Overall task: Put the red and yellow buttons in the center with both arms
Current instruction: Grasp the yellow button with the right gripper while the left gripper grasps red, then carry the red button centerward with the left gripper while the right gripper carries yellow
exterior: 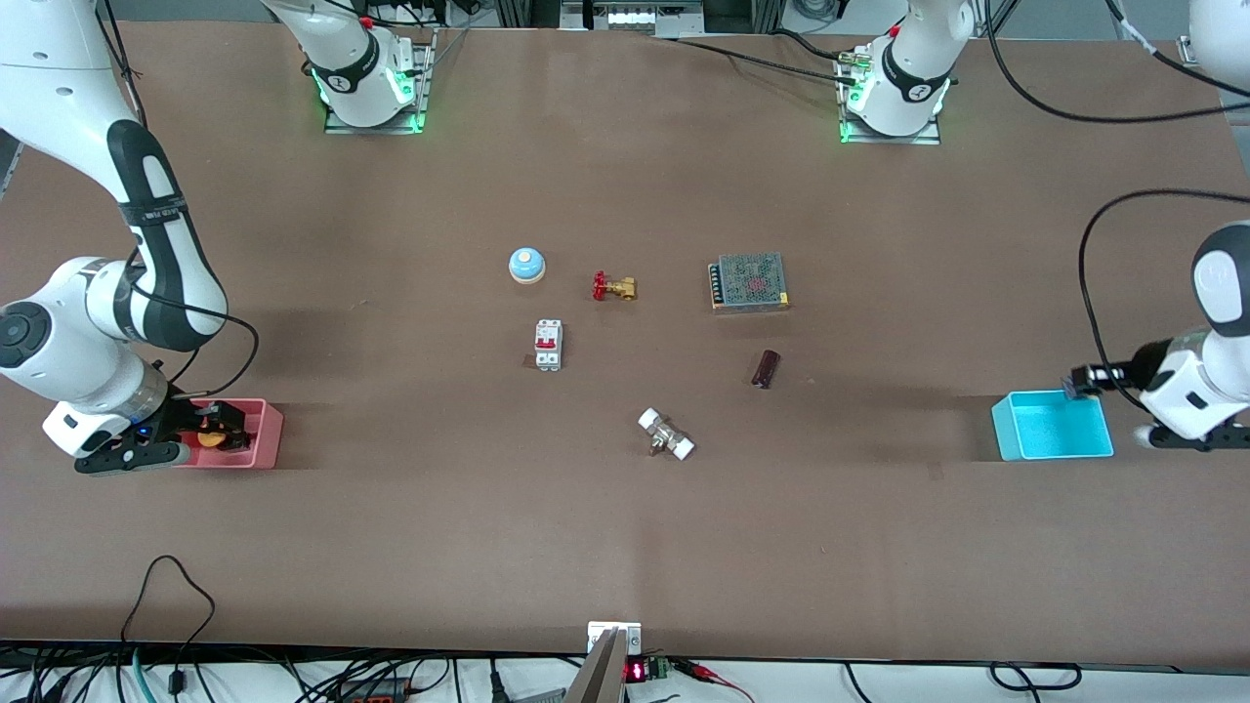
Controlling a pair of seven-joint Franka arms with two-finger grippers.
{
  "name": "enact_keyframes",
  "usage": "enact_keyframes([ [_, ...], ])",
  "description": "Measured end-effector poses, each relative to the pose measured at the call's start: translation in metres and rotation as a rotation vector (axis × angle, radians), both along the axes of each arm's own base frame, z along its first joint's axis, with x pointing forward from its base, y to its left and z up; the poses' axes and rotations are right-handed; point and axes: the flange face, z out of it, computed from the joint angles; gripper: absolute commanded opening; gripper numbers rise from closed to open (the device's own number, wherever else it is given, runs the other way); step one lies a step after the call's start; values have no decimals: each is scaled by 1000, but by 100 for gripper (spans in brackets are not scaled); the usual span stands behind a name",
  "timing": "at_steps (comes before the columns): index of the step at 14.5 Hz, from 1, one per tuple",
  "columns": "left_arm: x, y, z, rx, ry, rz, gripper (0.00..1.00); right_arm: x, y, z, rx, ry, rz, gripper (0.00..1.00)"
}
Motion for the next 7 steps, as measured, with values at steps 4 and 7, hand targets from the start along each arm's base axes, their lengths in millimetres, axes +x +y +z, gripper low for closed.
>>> enact_keyframes([
  [4, -14, -85, -6, -28, 99, -21, 27, 0, 0, -15, 1, -3, 1, 100],
  [7, -27, -142, -41, -28, 105, 2, 27, 0, 0, -17, 2, -2, 1, 100],
])
